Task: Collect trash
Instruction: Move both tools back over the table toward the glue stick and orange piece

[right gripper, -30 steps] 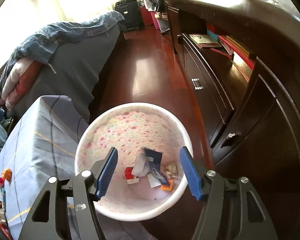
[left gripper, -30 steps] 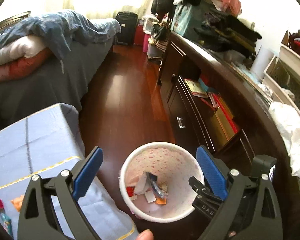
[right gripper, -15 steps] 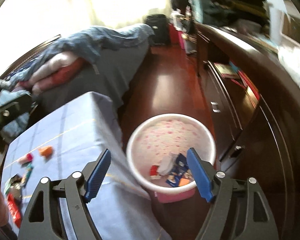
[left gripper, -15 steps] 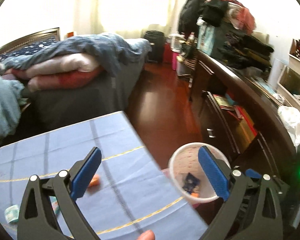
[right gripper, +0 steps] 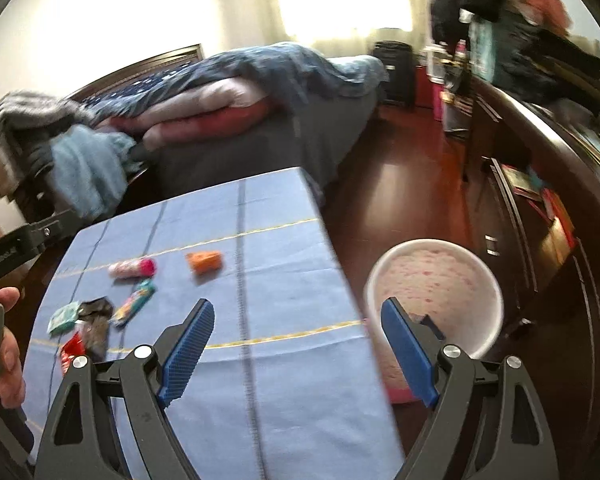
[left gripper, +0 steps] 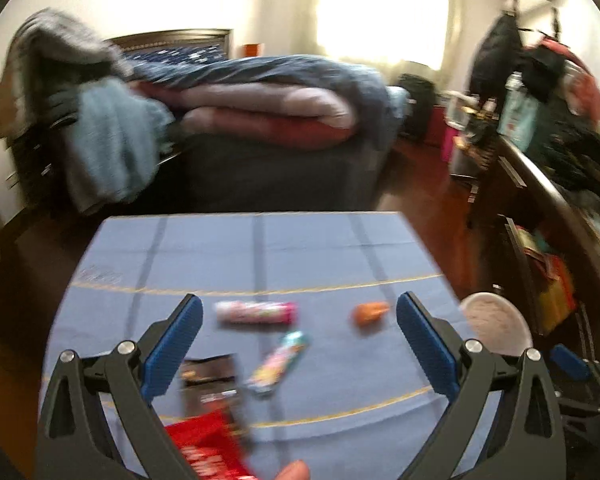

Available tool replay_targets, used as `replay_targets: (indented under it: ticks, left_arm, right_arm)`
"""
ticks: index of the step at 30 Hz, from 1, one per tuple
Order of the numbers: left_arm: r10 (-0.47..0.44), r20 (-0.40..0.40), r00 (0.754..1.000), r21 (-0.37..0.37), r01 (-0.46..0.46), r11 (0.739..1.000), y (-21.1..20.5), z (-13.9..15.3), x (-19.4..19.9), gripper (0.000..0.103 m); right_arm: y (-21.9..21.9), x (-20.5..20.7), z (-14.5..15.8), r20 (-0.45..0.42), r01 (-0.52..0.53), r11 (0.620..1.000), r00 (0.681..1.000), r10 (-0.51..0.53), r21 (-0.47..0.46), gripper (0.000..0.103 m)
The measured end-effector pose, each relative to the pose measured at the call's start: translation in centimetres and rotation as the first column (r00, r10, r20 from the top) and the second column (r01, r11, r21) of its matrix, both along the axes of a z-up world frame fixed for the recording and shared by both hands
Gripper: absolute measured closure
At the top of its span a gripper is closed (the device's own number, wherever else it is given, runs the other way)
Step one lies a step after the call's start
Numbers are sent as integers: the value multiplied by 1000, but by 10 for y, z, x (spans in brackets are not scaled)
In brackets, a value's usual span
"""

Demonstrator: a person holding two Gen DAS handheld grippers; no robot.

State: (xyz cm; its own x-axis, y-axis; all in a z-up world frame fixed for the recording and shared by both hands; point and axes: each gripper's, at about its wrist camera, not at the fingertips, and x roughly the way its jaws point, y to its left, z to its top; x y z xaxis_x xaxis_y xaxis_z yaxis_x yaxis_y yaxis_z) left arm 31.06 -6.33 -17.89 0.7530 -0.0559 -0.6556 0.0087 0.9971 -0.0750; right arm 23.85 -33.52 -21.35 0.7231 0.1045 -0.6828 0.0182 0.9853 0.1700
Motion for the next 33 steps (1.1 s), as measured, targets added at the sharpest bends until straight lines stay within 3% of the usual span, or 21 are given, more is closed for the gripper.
replay_targets:
  ticks: [5, 11, 20, 30, 33]
  left_arm:
    - [43, -63, 997, 26, -41, 999, 39, -17, 10, 4]
    - [22, -142, 990, 66, -13, 998, 44, -51, 43, 4]
    - [-33, -218, 975, 39, 43, 998, 32, -93, 90, 4]
    - [-79, -311, 947, -28, 74, 997, 19, -117, 122, 4]
    - [-66, -331, 941, -18, 63, 998, 20, -122, 128, 4]
  right_arm:
    - [35, 5, -2, -3, -64, 998, 998, 64, -17, 18]
    - [60, 14, -10, -21, -99, 994, 995, 98, -45, 18]
    - [74, 34, -24, -56, -111, 991, 993, 107, -74, 18]
    - [75, 50, -31, -66, -106, 992, 993, 102, -69, 18]
    - [75, 54, -31, -65, -106, 992, 993, 102, -66, 18]
